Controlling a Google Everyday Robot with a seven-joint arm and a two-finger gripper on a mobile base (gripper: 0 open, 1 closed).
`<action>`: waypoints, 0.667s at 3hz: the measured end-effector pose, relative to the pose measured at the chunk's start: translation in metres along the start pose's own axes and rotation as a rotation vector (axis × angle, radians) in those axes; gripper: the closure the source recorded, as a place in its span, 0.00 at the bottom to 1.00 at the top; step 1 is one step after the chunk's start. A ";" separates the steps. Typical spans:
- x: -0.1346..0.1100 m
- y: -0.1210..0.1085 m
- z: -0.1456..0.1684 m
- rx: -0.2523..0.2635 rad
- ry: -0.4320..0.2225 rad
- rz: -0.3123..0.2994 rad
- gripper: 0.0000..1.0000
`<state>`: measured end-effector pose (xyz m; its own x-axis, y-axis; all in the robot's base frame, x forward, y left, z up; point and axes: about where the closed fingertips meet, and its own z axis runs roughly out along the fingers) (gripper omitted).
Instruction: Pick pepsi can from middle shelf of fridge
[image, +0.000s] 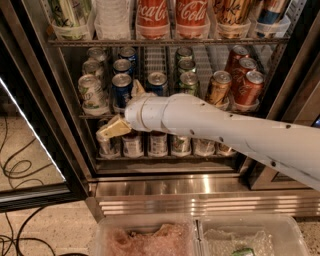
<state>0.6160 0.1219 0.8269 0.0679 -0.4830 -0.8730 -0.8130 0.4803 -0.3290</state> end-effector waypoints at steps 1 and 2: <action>0.010 0.005 0.005 -0.037 -0.018 -0.016 0.00; 0.020 0.008 0.010 -0.043 -0.033 -0.019 0.00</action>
Offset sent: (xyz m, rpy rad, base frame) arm 0.0060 -0.0024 -0.0353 0.0273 -0.0224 0.0536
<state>0.6172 0.1235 0.8035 0.1021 -0.4672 -0.8782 -0.8355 0.4389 -0.3306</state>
